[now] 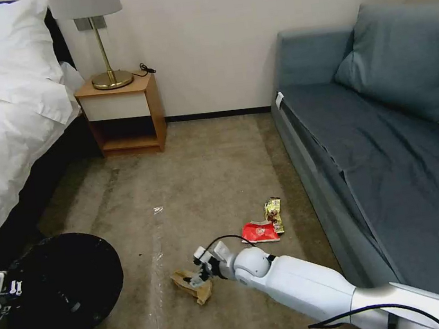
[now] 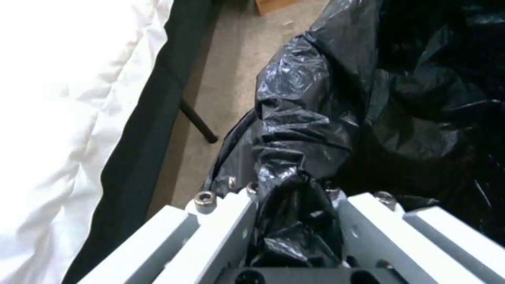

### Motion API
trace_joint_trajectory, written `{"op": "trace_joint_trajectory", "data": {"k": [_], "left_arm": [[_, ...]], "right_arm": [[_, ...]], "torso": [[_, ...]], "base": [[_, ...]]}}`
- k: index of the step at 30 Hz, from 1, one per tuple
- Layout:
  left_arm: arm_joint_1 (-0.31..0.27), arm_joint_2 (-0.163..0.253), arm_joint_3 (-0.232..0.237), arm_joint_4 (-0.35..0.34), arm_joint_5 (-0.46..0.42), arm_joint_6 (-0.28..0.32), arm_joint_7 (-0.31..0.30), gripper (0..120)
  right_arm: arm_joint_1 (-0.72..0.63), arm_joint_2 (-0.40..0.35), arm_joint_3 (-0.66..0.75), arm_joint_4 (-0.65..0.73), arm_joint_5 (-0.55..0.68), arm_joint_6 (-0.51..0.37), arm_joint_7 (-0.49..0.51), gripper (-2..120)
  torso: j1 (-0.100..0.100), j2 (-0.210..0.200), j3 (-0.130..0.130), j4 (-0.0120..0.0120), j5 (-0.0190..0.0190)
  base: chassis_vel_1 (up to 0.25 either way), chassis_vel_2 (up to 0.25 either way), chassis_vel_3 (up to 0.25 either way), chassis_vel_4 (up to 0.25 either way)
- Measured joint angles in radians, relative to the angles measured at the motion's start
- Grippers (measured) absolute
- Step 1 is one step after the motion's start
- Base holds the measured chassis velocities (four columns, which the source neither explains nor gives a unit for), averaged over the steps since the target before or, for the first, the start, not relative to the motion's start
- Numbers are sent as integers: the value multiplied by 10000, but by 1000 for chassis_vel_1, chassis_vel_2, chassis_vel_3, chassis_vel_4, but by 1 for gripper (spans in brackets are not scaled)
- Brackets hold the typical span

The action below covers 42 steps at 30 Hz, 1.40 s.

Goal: Pick up the trash bin, then pick up the garbage on the floor and place it into the trash bin.

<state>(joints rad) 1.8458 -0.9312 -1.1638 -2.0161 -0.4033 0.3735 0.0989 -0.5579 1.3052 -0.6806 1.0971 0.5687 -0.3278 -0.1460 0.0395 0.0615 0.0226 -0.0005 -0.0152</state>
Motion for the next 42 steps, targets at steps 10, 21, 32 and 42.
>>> {"op": "trace_joint_trajectory", "data": {"k": [10,21,32,42], "left_arm": [[58,-136,88,-154,99,-27,13,1],[437,-548,-102,-588,220,-189,82,1],[626,-863,-216,-822,386,-296,146,1],[744,-895,-436,-865,372,-319,170,1]], "right_arm": [[-401,497,201,-1408,-1006,834,-321,100],[-493,1333,444,-3576,-2192,2156,-516,100],[-561,1718,585,-4049,-2440,2390,-504,97],[-513,1856,603,-4263,-2399,2501,-703,64]], "torso": [[0,0,0,2,-1],[-1,0,-2,3,2],[-1,1,-1,-2,-5],[-1,1,-1,3,3]], "base": [[0,0,0,0],[0,0,0,0],[0,0,0,0],[0,0,0,0]]}}
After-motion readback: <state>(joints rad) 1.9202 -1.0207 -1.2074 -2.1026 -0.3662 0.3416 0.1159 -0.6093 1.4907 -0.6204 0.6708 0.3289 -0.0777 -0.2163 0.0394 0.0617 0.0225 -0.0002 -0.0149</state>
